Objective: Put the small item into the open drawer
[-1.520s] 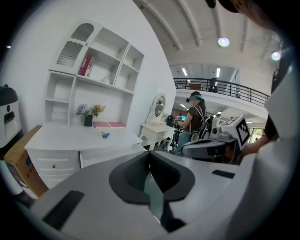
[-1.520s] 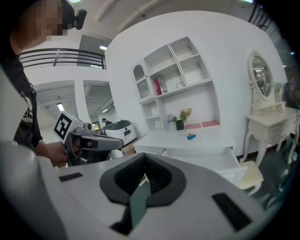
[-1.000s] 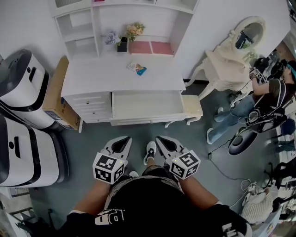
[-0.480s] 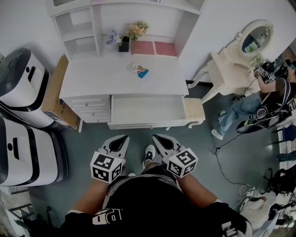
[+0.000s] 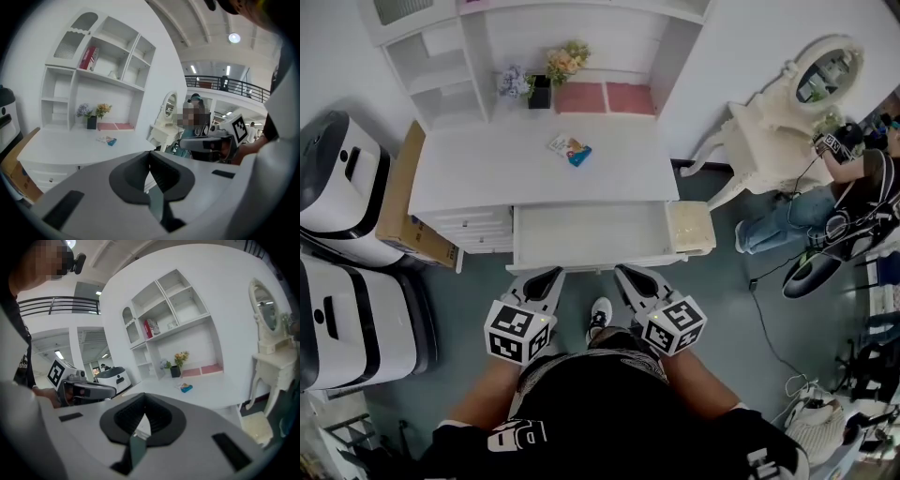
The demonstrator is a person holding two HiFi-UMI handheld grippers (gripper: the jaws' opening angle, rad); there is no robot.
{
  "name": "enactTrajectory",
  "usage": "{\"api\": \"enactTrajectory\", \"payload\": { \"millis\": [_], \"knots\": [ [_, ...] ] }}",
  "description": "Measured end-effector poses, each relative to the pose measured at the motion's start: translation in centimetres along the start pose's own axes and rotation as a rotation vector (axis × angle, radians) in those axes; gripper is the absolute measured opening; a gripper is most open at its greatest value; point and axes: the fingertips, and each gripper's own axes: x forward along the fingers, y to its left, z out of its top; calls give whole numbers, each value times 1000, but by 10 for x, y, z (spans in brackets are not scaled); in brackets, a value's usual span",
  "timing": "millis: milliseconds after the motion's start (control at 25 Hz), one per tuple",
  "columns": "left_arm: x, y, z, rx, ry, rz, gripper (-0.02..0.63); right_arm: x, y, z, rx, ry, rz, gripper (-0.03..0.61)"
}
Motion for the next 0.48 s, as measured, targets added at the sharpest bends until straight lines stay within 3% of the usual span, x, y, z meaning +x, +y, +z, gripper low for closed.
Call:
{"api": "enactTrajectory", "payload": {
  "millis": [480],
  "knots": [
    [77,12,41,3,14,61,14,30,-78,39,-14,-2,56,9]
  ]
}}
